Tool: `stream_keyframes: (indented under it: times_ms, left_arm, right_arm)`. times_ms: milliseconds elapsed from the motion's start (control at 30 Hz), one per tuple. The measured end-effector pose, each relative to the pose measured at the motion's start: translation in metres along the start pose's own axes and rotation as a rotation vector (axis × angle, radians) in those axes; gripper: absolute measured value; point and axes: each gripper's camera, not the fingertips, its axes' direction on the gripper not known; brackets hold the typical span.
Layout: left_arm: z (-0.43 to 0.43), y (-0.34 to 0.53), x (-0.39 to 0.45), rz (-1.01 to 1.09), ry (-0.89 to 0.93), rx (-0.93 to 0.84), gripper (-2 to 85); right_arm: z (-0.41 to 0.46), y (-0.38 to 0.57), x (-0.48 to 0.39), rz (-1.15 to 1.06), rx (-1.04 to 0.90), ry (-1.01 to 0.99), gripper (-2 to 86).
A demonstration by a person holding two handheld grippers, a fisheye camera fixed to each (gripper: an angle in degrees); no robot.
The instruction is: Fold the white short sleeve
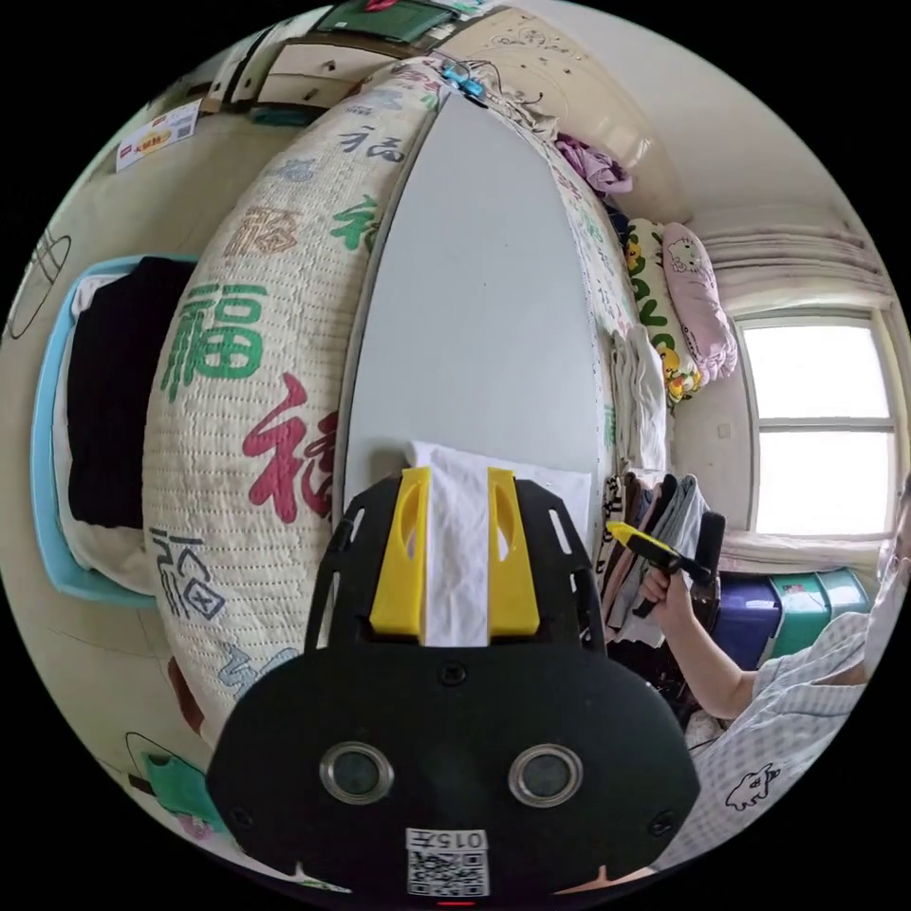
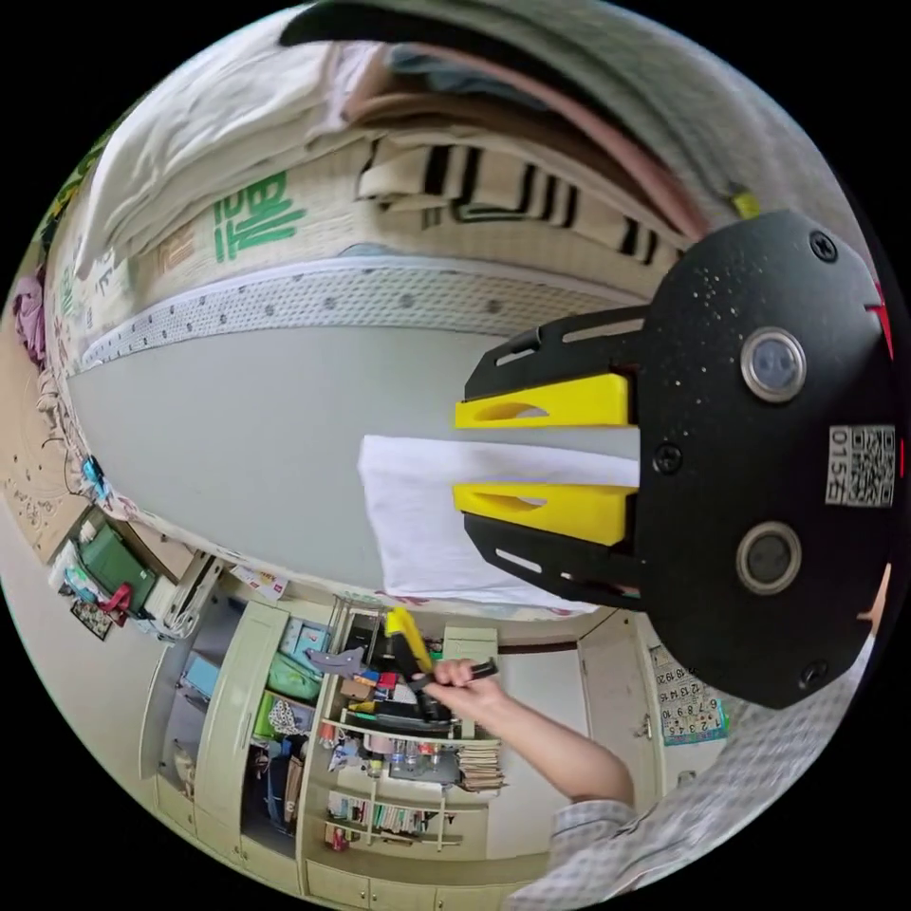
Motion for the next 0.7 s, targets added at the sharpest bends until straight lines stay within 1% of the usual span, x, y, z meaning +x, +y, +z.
stream_keyframes:
  times_ms: [33, 133, 200, 300, 367, 467, 533, 600, 667, 700]
  left_arm:
    - [0.001, 0.001, -0.006, -0.007, 0.01, 0.0, 9.7]
    - [0.009, -0.001, -0.018, -0.023, 0.052, -0.011, 9.9]
    - [0.013, -0.001, -0.021, -0.017, 0.03, -0.018, 9.2]
    - [0.012, 0.001, -0.026, -0.003, -0.004, -0.024, 4.5]
    - [0.005, 0.003, -0.029, 0.013, -0.004, -0.026, 0.9]
    - [-0.001, 0.005, -0.024, 0.072, -0.066, -0.042, 0.1]
    - [-0.005, 0.006, -0.021, 0.111, -0.059, -0.047, 0.6]
    - [-0.013, 0.01, -0.022, 0.168, 0.017, -0.04, 2.0]
    - [-0.028, 0.017, -0.028, 0.221, 0.032, -0.011, 9.1]
    - [-0.031, 0.019, -0.031, 0.233, 0.027, -0.009, 9.9]
  right_arm:
    - [0.004, -0.013, -0.007, 0.01, -0.008, -0.022, 9.3]
    - [0.013, -0.033, -0.028, 0.029, -0.05, 0.019, 9.5]
    - [0.016, -0.039, -0.044, 0.031, -0.075, 0.043, 9.1]
    - [0.016, -0.042, -0.075, 0.004, -0.105, 0.122, 6.6]
    - [0.011, -0.042, -0.101, -0.04, -0.12, 0.193, 3.2]
    - [0.004, -0.04, -0.128, -0.068, -0.129, 0.224, 2.5]
    - [-0.004, -0.036, -0.14, -0.07, -0.118, 0.201, 3.1]
    - [-0.018, -0.03, -0.145, -0.027, -0.084, 0.15, 4.4]
    - [-0.039, -0.019, -0.143, 0.021, -0.035, 0.013, 5.6]
    - [-0.043, -0.016, -0.143, 0.032, -0.029, -0.017, 6.3]
